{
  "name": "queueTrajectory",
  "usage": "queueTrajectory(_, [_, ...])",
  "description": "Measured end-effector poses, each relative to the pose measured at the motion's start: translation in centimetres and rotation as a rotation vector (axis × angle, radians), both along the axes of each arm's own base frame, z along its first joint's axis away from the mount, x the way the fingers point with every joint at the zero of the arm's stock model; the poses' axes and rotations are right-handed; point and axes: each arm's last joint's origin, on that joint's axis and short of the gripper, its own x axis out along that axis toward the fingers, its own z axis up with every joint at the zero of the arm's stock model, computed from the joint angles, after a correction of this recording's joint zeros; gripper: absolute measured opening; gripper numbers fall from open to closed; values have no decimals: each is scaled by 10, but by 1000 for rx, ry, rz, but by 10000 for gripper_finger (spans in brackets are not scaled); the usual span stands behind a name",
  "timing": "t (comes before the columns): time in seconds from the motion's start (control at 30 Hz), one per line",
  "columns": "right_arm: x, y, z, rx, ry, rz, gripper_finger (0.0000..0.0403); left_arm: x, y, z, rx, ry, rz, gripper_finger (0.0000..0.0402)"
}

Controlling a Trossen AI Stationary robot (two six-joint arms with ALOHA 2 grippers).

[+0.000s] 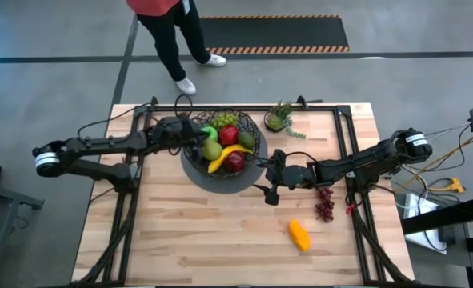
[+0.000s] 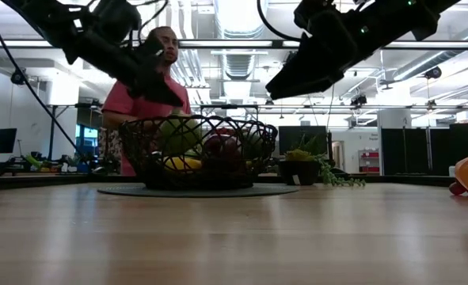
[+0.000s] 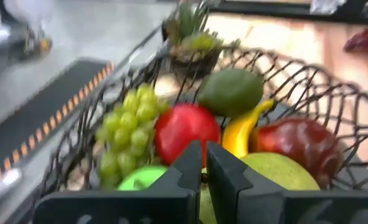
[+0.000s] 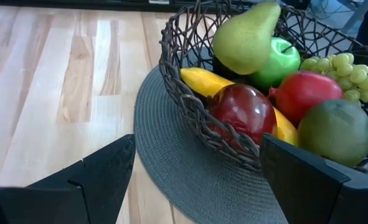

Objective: Build produce basket
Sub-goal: Adjust the pear in the black wire basket

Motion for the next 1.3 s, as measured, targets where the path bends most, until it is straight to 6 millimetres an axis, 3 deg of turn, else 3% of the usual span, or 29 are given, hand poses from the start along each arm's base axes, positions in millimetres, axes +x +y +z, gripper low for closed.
queueTrajectory(0.23, [0, 0, 0, 2, -5, 0, 325, 16, -17, -2, 223, 47, -167, 0])
queueTrajectory(0.53, [0, 0, 0, 1, -4, 0, 325, 21, -28, -5, 513, 160, -137, 0])
queueTrajectory(1.3, [0, 0, 0, 10, -6, -4, 325, 36, -29, -28, 529, 240, -134, 0])
